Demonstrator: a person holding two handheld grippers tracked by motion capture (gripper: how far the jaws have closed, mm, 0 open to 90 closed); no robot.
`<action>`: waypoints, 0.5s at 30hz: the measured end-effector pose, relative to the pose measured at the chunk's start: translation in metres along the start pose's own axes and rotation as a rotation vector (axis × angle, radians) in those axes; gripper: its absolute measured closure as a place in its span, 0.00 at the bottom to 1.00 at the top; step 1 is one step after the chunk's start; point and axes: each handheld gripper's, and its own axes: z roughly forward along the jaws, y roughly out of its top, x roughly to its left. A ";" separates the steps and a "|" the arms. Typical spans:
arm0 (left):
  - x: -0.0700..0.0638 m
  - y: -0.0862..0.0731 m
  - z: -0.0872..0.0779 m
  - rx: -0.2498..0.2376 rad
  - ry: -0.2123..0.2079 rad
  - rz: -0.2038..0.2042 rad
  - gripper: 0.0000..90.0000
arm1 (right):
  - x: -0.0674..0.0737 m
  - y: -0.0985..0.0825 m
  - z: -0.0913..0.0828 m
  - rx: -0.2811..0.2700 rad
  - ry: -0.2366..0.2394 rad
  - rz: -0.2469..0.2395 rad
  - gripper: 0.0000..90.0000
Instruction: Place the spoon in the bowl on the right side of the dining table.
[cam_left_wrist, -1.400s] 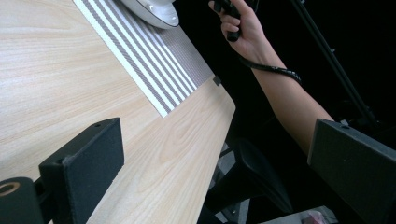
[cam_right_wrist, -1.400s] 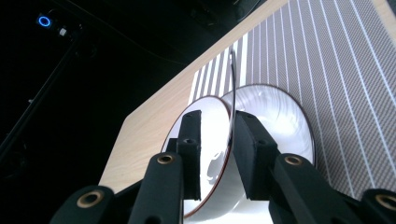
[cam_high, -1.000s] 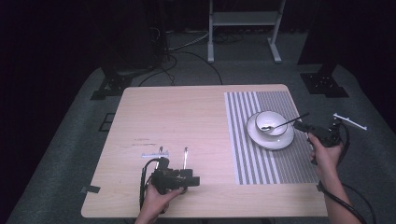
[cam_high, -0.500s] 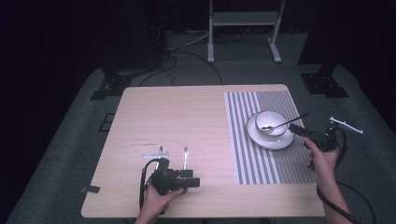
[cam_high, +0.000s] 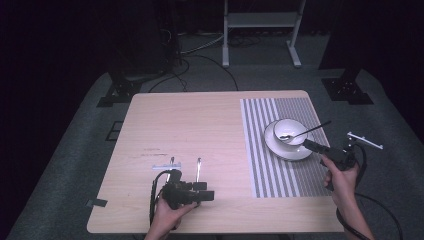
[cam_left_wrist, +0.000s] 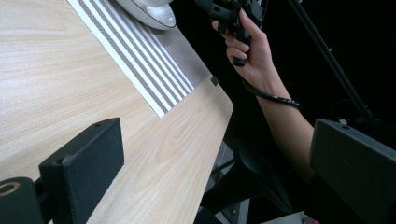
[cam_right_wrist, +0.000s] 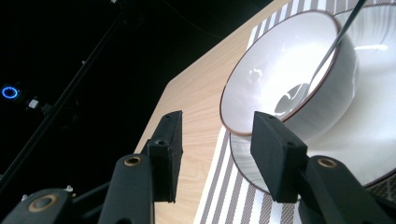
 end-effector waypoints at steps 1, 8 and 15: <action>0.000 0.000 0.000 0.000 -0.001 0.001 0.03 | 0.001 -0.003 0.000 0.008 0.004 0.000 0.56; 0.000 0.000 0.000 0.000 -0.001 0.000 0.03 | 0.002 -0.012 0.001 0.016 0.017 -0.009 0.54; 0.001 -0.001 0.000 0.005 0.001 0.002 0.03 | 0.004 -0.024 0.002 0.028 0.027 -0.018 0.52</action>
